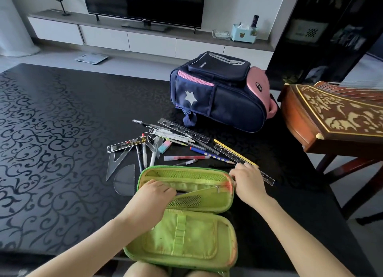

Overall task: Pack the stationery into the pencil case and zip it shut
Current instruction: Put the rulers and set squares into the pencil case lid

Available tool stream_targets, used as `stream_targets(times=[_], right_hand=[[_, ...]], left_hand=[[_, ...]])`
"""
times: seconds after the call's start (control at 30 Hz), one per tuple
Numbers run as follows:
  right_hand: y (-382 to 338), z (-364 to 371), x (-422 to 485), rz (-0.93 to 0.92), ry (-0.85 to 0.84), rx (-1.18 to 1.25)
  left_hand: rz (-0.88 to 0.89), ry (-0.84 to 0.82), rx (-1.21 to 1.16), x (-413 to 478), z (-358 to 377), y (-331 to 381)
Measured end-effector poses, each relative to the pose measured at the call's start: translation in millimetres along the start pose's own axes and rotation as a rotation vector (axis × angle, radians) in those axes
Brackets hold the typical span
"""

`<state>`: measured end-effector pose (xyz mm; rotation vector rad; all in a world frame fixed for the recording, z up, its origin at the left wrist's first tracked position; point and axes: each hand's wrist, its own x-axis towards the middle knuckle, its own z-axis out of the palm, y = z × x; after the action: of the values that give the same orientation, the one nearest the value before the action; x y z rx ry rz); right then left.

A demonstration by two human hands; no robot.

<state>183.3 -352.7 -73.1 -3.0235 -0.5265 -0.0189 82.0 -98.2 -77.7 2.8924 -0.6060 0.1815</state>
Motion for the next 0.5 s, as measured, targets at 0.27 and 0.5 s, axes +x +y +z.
stream_targets(times=[0.27, 0.5], right_hand=[[-30.8, -51.8, -2.2, -0.394, 0.312, -0.062], [-84.9, -33.5, 11.3, -0.613, -0.013, -0.257]], left_hand=[[0.013, -0.037, 0.101, 5.7, -6.6, 1.2], [0.033, -0.048, 0.153, 2.8, -4.8, -5.1]])
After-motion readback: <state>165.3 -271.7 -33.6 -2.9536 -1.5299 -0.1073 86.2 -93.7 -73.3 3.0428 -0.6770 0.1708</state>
